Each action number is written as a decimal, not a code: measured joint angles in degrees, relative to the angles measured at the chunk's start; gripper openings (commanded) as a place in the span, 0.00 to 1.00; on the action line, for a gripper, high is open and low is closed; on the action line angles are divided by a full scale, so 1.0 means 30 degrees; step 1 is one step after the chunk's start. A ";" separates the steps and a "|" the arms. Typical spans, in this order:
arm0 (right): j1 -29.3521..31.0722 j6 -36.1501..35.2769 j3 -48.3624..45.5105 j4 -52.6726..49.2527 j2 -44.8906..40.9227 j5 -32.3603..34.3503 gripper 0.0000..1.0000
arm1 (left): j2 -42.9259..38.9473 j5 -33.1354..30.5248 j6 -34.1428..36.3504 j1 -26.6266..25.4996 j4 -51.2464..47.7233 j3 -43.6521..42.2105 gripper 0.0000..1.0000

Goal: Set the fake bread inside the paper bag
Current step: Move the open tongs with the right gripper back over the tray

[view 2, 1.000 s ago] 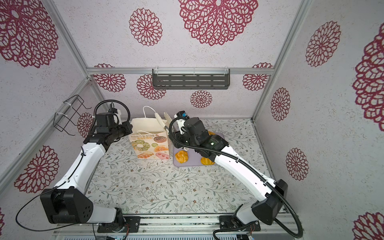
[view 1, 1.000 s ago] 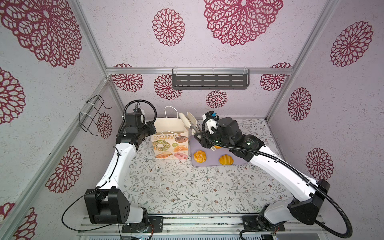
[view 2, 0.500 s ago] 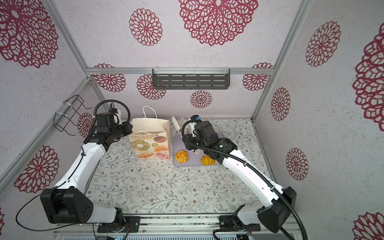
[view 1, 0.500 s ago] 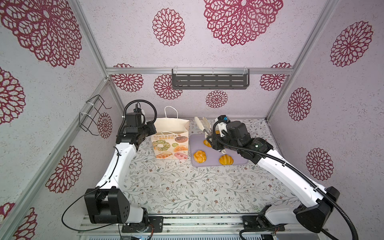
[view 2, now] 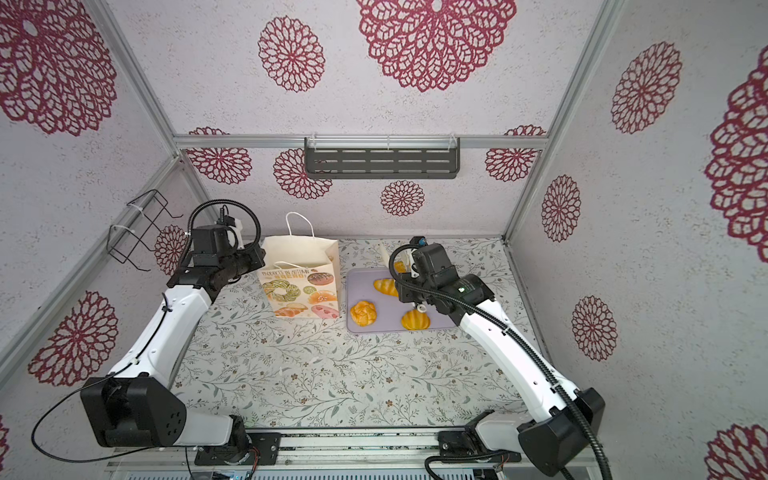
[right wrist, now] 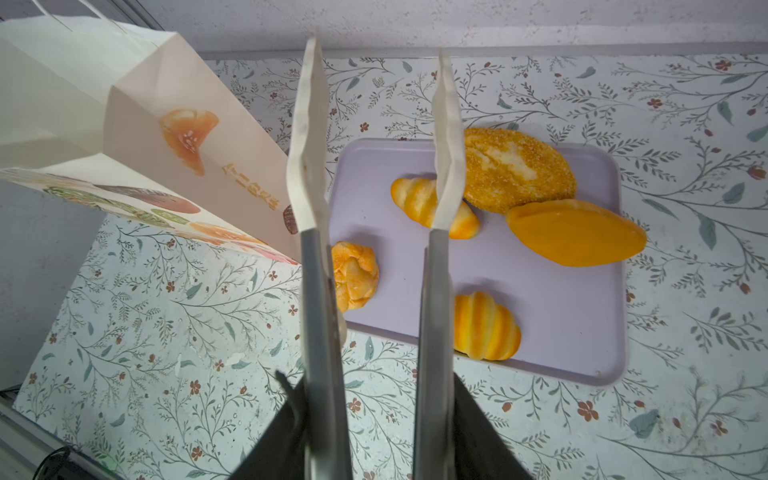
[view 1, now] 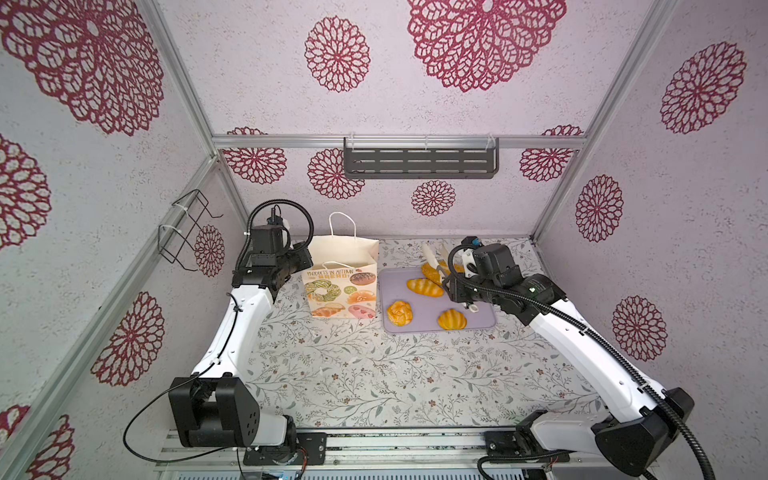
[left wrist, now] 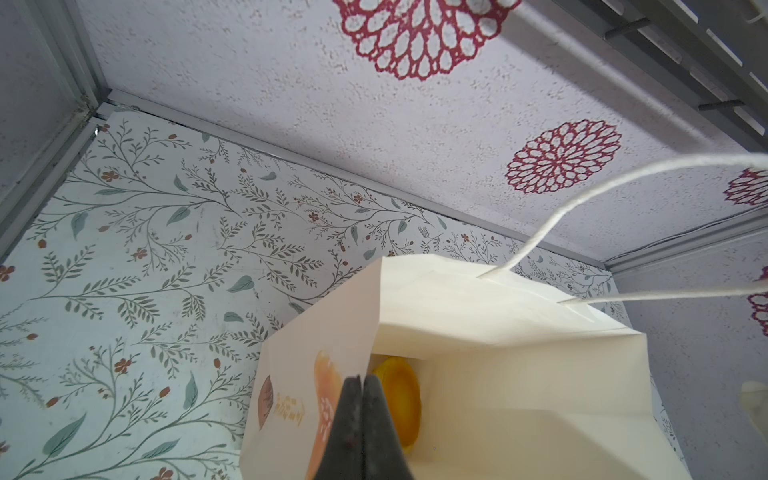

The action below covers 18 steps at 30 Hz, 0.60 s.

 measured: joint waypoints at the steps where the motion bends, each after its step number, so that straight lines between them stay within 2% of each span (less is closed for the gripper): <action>1: -0.0036 -0.0066 0.0000 -0.0291 0.0000 0.0117 0.50 | 0.0000 -0.0007 0.0000 -0.0007 0.0000 0.0000 0.00; 18: -0.0240 -0.0138 -0.1304 -0.2965 0.0000 0.0313 0.52 | 0.0000 -0.0007 0.0000 -0.0073 0.0000 0.0000 0.00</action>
